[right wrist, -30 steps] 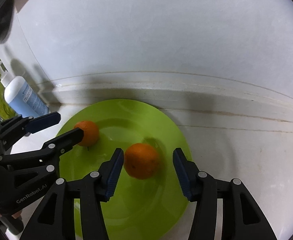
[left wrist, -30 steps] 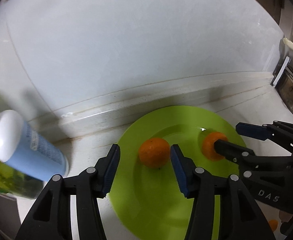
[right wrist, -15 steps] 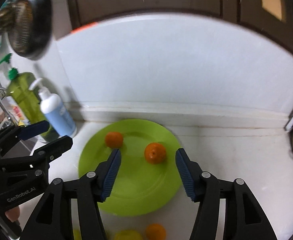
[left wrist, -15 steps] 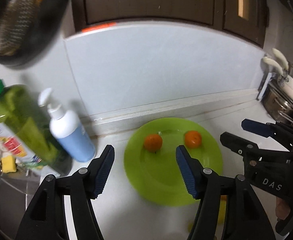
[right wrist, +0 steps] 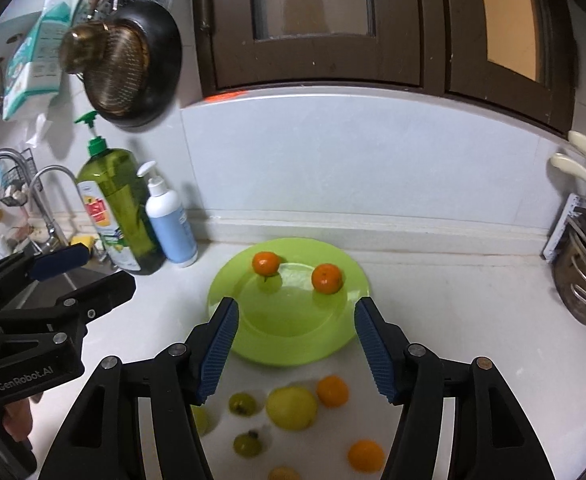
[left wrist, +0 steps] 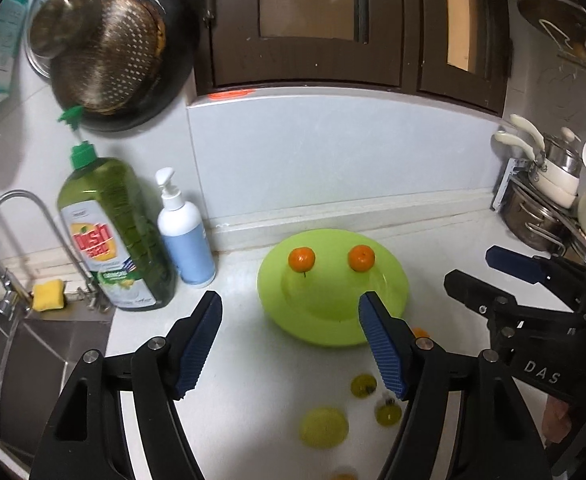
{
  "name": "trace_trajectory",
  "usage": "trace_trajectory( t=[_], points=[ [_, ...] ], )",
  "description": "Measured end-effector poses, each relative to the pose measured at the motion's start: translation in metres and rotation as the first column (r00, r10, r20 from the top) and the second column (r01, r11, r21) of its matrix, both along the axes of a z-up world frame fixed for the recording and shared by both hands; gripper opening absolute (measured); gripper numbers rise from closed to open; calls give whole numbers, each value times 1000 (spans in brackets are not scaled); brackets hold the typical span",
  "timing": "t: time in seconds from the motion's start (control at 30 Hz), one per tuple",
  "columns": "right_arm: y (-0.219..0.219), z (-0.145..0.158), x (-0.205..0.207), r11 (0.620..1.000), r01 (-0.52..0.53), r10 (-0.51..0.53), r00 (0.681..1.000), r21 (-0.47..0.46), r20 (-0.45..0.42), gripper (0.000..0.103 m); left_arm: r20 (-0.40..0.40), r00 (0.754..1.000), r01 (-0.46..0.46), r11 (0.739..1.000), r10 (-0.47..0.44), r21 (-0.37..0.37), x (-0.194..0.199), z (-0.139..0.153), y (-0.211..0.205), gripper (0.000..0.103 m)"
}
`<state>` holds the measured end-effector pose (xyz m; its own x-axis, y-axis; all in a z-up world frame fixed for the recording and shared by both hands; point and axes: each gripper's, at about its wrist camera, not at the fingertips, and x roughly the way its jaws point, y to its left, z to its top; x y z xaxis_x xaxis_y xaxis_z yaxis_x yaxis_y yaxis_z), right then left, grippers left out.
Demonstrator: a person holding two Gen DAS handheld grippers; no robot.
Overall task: Organize fruits
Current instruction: 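Lift both open tools off the plate back toward the fruits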
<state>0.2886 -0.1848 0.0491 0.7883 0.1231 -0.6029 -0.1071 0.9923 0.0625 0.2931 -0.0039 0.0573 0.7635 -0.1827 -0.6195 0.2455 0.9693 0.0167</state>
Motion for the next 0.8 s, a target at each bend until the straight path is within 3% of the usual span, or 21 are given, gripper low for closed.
trace_trajectory(
  t=[0.13, 0.37, 0.8],
  points=[
    [1, 0, -24, 1000, -3, 3, 1000, -4, 13, 61, -8, 1000, -6, 1000, 6, -27, -24, -2, 1, 70],
    [5, -5, -59, 1000, -21, 21, 1000, -23, 16, 61, 30, 999, -14, 1000, 14, -8, -64, -9, 1, 70],
    [5, -49, -97, 998, -50, 54, 992, 38, -112, 61, -61, 998, -22, 999, 20, -32, -104, -48, 2, 70]
  ],
)
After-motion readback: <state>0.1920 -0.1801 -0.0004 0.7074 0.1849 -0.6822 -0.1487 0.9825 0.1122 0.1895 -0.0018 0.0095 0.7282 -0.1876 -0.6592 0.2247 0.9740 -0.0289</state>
